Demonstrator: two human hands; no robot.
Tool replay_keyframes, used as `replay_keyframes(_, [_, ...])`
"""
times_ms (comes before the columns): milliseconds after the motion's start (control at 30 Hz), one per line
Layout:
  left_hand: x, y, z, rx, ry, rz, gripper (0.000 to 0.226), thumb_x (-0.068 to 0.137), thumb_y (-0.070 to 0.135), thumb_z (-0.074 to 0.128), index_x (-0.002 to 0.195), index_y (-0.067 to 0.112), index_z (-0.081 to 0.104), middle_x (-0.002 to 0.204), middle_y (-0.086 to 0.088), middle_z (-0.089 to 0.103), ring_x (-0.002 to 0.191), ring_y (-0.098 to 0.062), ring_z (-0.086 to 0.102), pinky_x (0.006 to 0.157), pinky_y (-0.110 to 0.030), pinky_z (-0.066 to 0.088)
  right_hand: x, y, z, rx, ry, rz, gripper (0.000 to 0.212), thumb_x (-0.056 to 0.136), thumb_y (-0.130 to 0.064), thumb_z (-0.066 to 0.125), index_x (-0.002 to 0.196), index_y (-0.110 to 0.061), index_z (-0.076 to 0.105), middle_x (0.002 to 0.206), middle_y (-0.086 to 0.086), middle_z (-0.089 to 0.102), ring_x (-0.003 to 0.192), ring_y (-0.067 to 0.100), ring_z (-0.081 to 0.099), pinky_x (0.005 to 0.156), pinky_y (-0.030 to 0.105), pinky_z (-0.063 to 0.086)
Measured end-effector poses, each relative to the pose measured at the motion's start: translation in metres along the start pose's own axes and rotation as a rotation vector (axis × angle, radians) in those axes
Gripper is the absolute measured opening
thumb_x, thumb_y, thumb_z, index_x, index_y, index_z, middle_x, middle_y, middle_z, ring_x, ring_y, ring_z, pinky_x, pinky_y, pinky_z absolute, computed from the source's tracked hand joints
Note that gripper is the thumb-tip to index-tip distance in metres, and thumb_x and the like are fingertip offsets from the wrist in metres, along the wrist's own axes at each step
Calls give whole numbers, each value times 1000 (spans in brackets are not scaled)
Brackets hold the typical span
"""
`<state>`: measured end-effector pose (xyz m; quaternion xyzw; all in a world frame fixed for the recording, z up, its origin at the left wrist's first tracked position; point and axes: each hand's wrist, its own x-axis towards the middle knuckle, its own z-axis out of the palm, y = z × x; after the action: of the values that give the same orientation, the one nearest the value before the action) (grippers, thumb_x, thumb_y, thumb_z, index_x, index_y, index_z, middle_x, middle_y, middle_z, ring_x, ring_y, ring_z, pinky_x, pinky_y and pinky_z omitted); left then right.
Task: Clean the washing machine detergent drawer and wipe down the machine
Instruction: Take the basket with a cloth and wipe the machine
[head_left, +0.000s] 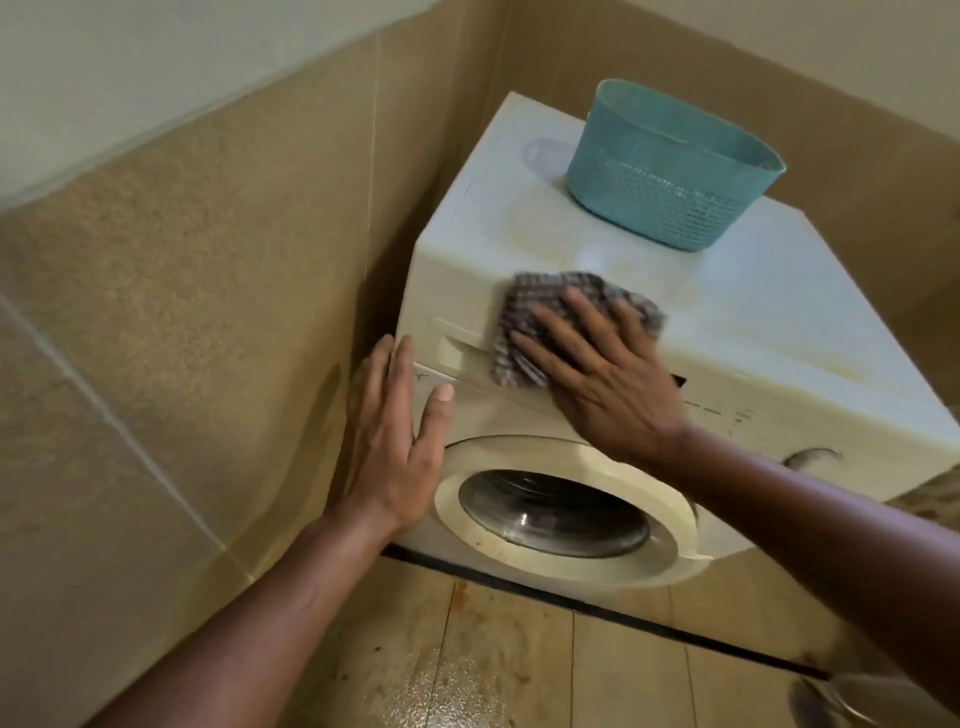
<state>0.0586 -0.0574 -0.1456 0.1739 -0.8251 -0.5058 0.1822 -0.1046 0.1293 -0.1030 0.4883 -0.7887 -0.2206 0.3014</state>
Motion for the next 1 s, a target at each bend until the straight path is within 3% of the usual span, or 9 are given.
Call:
replay_keyframes(167, [19, 24, 14, 114, 193, 207, 71, 99, 55, 30, 161, 22, 15, 169, -2, 8, 156, -18, 7, 124, -51, 17, 108, -63, -11, 105, 69, -126, 65, 99, -42, 41, 157, -17, 27, 165, 10, 21, 153, 35, 10, 122, 57, 3])
replay_keyframes(267, [18, 23, 25, 229, 151, 276, 69, 100, 53, 28, 160, 21, 21, 169, -2, 12, 156, -20, 6, 124, -52, 15, 65, -58, 17, 150, 142, -238, 56, 95, -28, 55, 147, -9, 47, 155, 12, 42, 148, 32, 31, 125, 50, 11])
replay_keyframes(333, [11, 19, 35, 265, 67, 292, 68, 100, 55, 25, 160, 23, 22, 169, 2, 11, 156, -17, 3, 124, -52, 14, 0, -38, 37, 106, 44, -246, 60, 99, -27, 51, 154, -14, 35, 163, 9, 29, 152, 26, 19, 126, 45, 0])
replay_keyframes(533, [-11, 36, 74, 294, -129, 371, 67, 99, 58, 20, 160, 32, 14, 169, 11, 2, 154, -7, -9, 126, -50, 5, -160, 46, 65, -67, -48, -66, 65, 100, -31, 45, 158, -29, 16, 167, 1, 9, 154, 24, -3, 124, 47, -6])
replay_keyframes(700, [0, 79, 99, 272, -150, 515, 66, 100, 52, 25, 160, 25, 20, 169, 7, 10, 155, -10, -1, 127, -45, 4, -122, 61, 33, 69, 122, 553, 64, 102, -47, 44, 157, -25, 22, 163, 15, 24, 150, 45, 9, 119, 63, 2])
replay_keyframes(800, [4, 109, 125, 243, -99, 565, 61, 102, 40, 33, 158, 17, 29, 168, 0, 18, 156, -16, 7, 126, -48, 8, -69, 26, 20, 203, 209, 400, 60, 99, -39, 53, 153, -17, 38, 158, 11, 38, 147, 41, 22, 120, 60, 1])
replay_keyframes(867, [4, 119, 142, 278, -70, 608, 58, 102, 32, 36, 156, 13, 34, 166, -5, 24, 155, -21, 14, 125, -51, 13, -76, 7, 30, 346, 171, 373, 58, 99, -24, 55, 151, -6, 36, 155, 15, 41, 146, 36, 27, 123, 51, 10])
replay_keyframes(933, [1, 121, 155, 282, -114, 628, 56, 102, 30, 34, 154, 10, 36, 164, -8, 28, 154, -25, 19, 123, -54, 19, -107, -2, 48, 387, 192, 390, 69, 99, -19, 56, 155, -4, 19, 161, 14, 30, 152, 30, 16, 122, 47, 17])
replay_keyframes(1000, [-8, 116, 165, 279, -206, 631, 57, 103, 35, 32, 155, 13, 35, 165, -5, 27, 155, -21, 15, 125, -52, 15, -149, -12, 80, 236, 239, 391, 86, 98, -30, 57, 159, -20, -3, 168, 2, -4, 154, 24, -9, 123, 51, 5])
